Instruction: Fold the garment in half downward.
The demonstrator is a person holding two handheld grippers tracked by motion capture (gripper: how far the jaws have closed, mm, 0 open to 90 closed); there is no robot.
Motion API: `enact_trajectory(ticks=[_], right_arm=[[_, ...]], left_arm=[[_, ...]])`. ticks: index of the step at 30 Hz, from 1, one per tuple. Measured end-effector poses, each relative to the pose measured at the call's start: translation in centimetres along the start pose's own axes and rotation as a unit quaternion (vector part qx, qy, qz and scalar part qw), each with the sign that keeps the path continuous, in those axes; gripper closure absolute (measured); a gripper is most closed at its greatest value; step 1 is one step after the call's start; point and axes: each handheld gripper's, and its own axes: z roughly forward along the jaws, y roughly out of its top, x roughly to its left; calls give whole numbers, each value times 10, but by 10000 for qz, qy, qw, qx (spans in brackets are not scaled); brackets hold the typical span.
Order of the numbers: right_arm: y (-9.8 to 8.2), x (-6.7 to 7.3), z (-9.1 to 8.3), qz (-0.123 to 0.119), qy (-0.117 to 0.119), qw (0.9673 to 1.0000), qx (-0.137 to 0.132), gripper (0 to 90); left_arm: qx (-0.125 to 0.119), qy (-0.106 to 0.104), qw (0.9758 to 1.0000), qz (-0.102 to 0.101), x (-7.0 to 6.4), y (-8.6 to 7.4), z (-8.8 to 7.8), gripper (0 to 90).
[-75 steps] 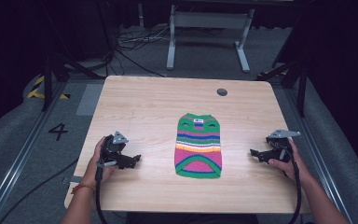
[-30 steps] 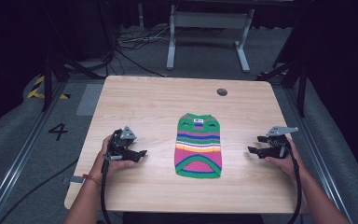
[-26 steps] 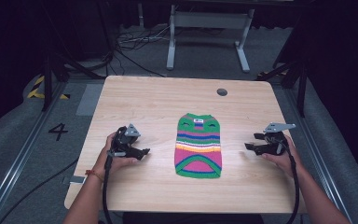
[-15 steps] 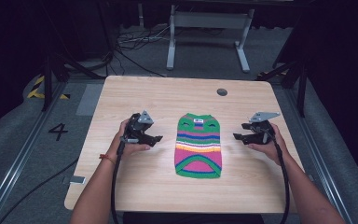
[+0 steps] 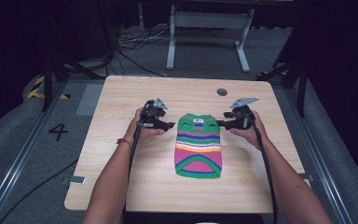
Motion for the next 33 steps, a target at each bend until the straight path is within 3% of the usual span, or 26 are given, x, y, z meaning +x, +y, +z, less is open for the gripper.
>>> enact_trajectory(ticks=[4, 6, 8, 12, 17, 20, 22, 27, 31, 33], right_arm=[[8, -1, 14, 87, 37, 9999, 66, 492], [10, -2, 19, 62, 7, 9999, 103, 498], [11, -4, 25, 126, 24, 9999, 115, 499], [11, -12, 37, 264, -39, 9995, 187, 501], [10, -13, 48, 361, -32, 9991, 206, 503], [6, -14, 56, 415, -61, 9986, 320, 500], [4, -15, 59, 589, -1, 9978, 300, 502], [4, -15, 61, 605, -25, 9977, 292, 510], [5, -14, 61, 526, 72, 9980, 338, 597], [6, -13, 61, 545, 135, 9978, 344, 665]], left_arm=[[39, -76, 9999, -84, 7, 12, 12, 389], [-112, -143, 9995, -261, 11, 17, 18, 398], [-178, -205, 9992, -300, 12, 19, 25, 446], [-11, -247, 9992, -315, 9, 21, 40, 447], [-70, -253, 9988, -424, 10, 25, 51, 425], [-69, -81, 9985, -535, 10, 26, 60, 391], [-51, -13, 9980, -631, 10, 27, 64, 340], [-145, -60, 9966, -803, 11, 23, 71, 349], [-57, 34, 9983, -587, 7, 24, 71, 390], [-20, -45, 9986, -534, 5, 26, 70, 483]])
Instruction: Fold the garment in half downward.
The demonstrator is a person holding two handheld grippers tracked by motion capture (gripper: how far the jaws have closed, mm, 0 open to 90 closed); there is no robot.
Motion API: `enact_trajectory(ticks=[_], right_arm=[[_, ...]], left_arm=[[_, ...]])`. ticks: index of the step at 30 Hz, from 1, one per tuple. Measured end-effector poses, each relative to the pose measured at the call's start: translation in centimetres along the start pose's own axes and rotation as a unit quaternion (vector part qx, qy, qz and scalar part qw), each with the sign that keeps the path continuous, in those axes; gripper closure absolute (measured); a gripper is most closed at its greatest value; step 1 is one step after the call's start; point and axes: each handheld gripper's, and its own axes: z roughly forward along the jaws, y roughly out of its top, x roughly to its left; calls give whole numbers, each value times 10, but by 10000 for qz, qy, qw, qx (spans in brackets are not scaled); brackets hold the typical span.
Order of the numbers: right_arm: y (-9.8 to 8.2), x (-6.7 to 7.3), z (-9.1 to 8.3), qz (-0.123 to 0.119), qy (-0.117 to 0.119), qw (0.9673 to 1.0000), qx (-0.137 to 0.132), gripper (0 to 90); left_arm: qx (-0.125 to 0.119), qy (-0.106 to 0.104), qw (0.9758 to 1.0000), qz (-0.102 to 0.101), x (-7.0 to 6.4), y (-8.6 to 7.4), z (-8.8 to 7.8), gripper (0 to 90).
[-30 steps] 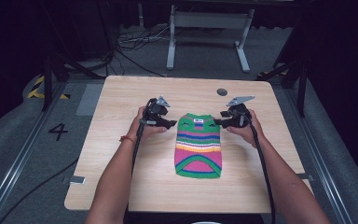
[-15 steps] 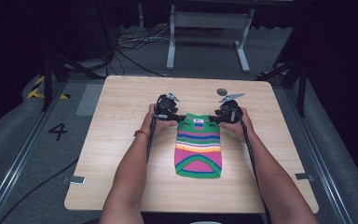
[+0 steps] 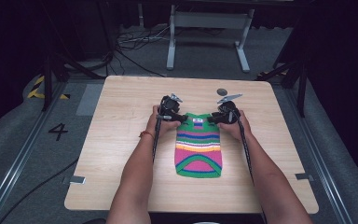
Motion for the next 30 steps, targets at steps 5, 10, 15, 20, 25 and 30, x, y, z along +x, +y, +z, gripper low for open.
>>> enact_trajectory(ticks=[5, 10, 15, 20, 25, 30], right_arm=[[1, 2, 0, 45, 120, 9999, 50, 781], [2, 3, -3, -16, 115, 9999, 92, 827], [4, 3, -12, -84, 227, 9997, -69, 832], [8, 6, -26, -235, 278, 9989, -280, 832], [9, 10, -42, -335, 364, 9974, -527, 831], [7, 15, -50, -444, 438, 9959, -649, 831]], left_arm=[[14, -338, 9994, 35, -2, -1, -1, 742], [52, -159, 9996, 244, -7, 2, -3, 817], [-18, -61, 9993, 362, -11, 5, -8, 832], [-369, -70, 9985, 393, -15, 8, -23, 833], [-487, -12, 9967, 642, -23, 11, -38, 833], [-569, -58, 9956, 749, -31, 11, -48, 834]])
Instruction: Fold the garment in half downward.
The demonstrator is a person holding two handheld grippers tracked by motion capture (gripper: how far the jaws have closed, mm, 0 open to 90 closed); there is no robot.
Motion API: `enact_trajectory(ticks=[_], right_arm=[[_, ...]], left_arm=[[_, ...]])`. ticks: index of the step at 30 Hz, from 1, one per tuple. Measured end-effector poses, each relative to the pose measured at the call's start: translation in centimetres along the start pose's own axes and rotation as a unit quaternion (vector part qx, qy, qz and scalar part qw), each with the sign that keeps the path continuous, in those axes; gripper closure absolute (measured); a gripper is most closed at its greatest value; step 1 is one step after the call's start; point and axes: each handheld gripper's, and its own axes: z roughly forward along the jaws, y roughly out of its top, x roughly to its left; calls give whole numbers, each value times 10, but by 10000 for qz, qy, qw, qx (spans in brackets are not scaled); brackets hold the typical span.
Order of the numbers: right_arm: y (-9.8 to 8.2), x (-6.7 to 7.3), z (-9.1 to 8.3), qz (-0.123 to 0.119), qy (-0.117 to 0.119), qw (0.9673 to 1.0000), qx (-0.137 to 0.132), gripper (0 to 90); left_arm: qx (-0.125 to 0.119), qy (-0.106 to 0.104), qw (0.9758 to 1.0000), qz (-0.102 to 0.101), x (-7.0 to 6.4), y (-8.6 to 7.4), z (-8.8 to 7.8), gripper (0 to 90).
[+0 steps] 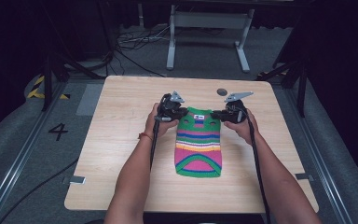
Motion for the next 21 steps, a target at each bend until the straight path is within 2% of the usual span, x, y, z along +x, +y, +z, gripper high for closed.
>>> enact_trajectory(ticks=[2, 6, 7, 10, 12, 13, 16, 21], right_arm=[[-3, 4, -7, -81, 77, 9999, -59, 832], [-7, 9, -12, -170, 142, 9997, -114, 832], [-9, 12, -15, -227, 173, 9995, -122, 832], [-12, 17, -19, -307, 221, 9991, -170, 831], [-14, 21, -22, -362, 253, 9989, -176, 831], [-15, 23, -23, -405, 264, 9987, -164, 831], [-17, 27, -26, -482, 292, 9983, -166, 831], [-23, 33, -34, -541, 444, 9973, -202, 831]], left_arm=[[-20, -19, 9999, 145, -6, 0, -7, 834], [-73, -50, 9997, 208, -12, -1, -14, 833], [-92, -81, 9994, 325, -18, -2, -18, 834], [-116, -111, 9991, 389, -24, -5, -23, 833], [-86, -121, 9989, 452, -27, -6, -25, 834], [-21, -118, 9984, 550, -31, -9, -27, 833], [-55, -164, 9981, 583, -35, -11, -30, 833], [17, -161, 9964, 837, -47, -15, -37, 833]])
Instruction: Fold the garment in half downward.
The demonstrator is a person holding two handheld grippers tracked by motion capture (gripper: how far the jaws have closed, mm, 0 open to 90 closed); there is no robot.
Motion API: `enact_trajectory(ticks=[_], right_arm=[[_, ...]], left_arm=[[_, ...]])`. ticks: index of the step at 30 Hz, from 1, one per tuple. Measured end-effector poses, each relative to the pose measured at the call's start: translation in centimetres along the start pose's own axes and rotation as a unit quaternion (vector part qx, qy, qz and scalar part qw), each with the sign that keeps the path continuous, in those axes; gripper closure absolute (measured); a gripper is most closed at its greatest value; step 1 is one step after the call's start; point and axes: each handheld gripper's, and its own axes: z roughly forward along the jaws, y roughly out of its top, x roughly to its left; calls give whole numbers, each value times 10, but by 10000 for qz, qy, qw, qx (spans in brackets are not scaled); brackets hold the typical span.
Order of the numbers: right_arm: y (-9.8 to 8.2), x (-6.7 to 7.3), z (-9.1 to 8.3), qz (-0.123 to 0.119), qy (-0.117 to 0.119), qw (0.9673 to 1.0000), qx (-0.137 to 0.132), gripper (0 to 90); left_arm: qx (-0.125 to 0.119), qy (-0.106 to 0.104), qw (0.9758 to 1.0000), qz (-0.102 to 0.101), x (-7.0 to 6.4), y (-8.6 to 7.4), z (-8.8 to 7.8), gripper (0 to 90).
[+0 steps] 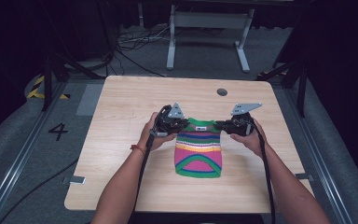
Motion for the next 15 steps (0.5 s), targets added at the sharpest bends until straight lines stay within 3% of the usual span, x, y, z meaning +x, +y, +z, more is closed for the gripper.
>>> enact_trajectory(ticks=[5, 15], right_arm=[[-4, 14, -5, -238, 110, 9996, 102, 829], [-12, 31, -14, -412, 292, 9985, 197, 829]], left_arm=[[9, -28, 9998, 173, -12, -2, -6, 833], [40, -148, 9991, 383, -32, -7, -14, 833]])
